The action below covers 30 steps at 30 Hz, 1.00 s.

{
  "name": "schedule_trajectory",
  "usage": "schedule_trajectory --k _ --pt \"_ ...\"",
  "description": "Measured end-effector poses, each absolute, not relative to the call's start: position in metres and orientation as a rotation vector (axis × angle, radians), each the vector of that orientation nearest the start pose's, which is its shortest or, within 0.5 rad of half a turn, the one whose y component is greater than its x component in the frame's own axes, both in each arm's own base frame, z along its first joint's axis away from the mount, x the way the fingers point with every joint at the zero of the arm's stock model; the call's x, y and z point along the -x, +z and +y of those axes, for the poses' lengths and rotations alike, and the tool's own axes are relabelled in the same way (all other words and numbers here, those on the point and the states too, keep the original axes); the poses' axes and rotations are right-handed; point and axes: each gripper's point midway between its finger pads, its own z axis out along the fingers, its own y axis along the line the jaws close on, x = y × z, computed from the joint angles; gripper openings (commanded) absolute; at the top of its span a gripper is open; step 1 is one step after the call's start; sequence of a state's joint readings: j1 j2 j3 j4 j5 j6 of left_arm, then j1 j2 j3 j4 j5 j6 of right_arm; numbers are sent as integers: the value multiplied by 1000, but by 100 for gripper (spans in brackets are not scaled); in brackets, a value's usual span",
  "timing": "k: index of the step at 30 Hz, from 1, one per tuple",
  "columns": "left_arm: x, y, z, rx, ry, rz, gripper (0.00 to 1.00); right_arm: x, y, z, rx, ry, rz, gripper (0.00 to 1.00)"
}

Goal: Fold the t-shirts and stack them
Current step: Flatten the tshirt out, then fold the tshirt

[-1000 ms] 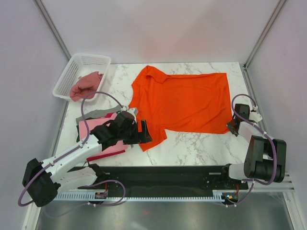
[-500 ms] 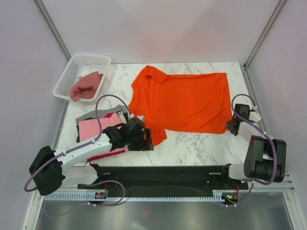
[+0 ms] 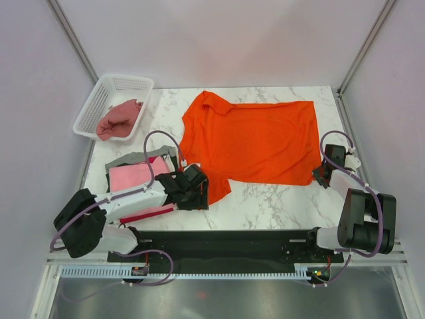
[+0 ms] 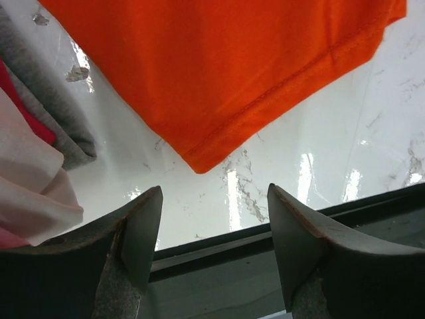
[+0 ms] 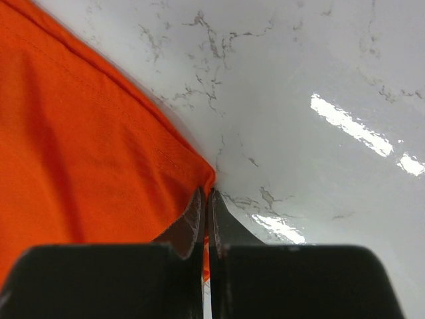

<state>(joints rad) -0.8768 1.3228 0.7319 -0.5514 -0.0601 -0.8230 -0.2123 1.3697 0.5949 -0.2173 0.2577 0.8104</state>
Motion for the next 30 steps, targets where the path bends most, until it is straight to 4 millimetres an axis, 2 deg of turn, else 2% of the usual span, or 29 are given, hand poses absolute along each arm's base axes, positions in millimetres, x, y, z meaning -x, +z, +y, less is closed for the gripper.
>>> schedule_trajectory --k 7,11,14,15,18,19,20,30 --pt "-158 19 -213 -38 -280 2839 65 -288 17 -75 -1312 -72 2149 0" --pt "-163 17 -214 -17 -248 2837 58 -287 18 -75 -1309 -66 2145 0" --pt "-167 16 -213 3 -232 2835 44 -287 19 -74 -1307 -59 2143 0" --pt "-167 15 -212 8 -226 2834 32 -287 19 -74 -1305 -57 2141 0" --pt "-171 14 -211 24 -210 2834 13 -288 21 -73 -1300 -52 2139 0" --pt "-171 13 -211 30 -210 2835 12 -288 21 -73 -1300 -52 2139 0" --pt "-171 13 -212 30 -210 2835 2 -288 21 -73 -1299 -51 2139 0" --pt "-170 19 -222 26 -285 2838 2 -289 26 -73 -1292 -40 2125 0"
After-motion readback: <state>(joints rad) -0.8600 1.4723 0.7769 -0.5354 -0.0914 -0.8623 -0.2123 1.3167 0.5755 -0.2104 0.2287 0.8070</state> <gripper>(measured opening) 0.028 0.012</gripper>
